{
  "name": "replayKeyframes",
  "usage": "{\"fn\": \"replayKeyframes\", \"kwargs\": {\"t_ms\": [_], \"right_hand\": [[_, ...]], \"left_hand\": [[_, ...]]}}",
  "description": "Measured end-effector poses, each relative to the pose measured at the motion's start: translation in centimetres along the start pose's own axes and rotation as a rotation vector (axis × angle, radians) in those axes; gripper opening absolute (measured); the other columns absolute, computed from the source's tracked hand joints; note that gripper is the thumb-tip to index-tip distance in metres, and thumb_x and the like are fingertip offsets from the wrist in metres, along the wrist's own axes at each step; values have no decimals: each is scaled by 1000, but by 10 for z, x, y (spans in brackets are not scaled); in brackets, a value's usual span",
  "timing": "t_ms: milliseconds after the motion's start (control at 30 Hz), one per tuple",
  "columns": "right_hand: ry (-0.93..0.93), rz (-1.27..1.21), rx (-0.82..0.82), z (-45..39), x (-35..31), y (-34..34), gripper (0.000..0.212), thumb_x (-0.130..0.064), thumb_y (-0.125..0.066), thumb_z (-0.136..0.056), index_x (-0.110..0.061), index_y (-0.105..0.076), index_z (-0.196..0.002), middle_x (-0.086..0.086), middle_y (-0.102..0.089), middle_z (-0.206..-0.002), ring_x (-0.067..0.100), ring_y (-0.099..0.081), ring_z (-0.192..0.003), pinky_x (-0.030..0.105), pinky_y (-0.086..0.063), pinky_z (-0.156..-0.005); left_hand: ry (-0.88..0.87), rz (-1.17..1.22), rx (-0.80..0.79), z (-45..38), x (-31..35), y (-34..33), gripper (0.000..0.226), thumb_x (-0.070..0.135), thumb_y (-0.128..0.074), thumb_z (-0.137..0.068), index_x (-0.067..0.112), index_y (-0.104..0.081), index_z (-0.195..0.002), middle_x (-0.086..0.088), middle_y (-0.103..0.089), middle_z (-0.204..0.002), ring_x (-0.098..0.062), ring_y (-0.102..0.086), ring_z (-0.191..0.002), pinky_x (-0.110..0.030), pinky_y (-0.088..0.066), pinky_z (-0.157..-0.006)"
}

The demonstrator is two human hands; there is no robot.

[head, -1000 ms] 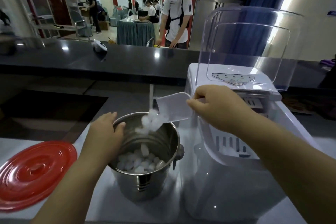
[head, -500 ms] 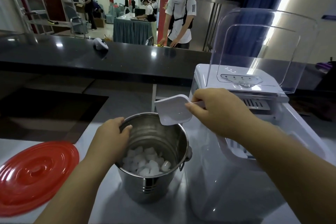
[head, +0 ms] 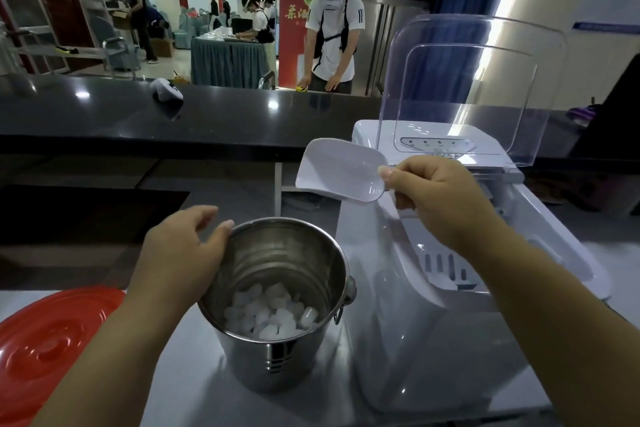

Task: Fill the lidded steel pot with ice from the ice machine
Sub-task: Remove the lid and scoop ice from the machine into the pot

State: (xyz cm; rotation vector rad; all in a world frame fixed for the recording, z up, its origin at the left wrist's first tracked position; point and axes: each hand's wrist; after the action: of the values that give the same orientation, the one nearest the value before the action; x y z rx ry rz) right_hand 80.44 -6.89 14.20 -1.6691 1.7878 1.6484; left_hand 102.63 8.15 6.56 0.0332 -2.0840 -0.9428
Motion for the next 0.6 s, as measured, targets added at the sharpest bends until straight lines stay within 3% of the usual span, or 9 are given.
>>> {"fn": "replayKeyframes", "kwargs": {"t_ms": [67, 167, 300, 600], "right_hand": [[-13, -51, 36, 1, 2, 6, 31, -30, -55, -93, -11, -67, -72, 6, -63, -65, 21, -60, -64, 36, -54, -68], [-36, -79, 83, 5, 7, 16, 32, -27, -55, -94, -9, -66, -70, 1, -59, -59, 7, -54, -56, 23, -48, -58], [-60, -50, 133, 13, 16, 32, 32, -26, -54, -94, -10, -64, -68, 0, -57, -57, 3, -48, -51, 16, -42, -51], [9, 201, 197, 25, 47, 88, 27, -24, -58, -90, -13, -62, -66, 0, -59, -61, 16, -53, -60, 30, -45, -57]], "left_hand": [[-40, 25, 11, -1, 10, 1, 37, 29, -63, -87, 13, -62, -120, -5, -64, -115, -18, -58, -106, -28, -42, -85], [-114, 54, 12, -1, 29, -1, 34, 29, -63, -87, 14, -62, -117, -2, -65, -108, -14, -58, -99, -24, -41, -78], [-179, 106, 8, 2, 60, -11, 28, 29, -63, -86, 17, -64, -112, 5, -63, -100, -11, -58, -94, -20, -40, -73], [-270, 202, -76, 21, 126, -55, 33, 29, -63, -85, 19, -63, -117, 8, -62, -99, -9, -58, -91, -17, -43, -73]]}}
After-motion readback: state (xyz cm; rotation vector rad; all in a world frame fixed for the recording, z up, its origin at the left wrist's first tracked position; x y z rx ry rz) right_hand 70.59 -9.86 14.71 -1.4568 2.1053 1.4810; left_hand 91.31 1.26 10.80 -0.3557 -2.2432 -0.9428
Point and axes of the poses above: each hand's wrist, its own z-axis away from the middle knuckle, its own y-axis out of the back of the hand, x = y × z
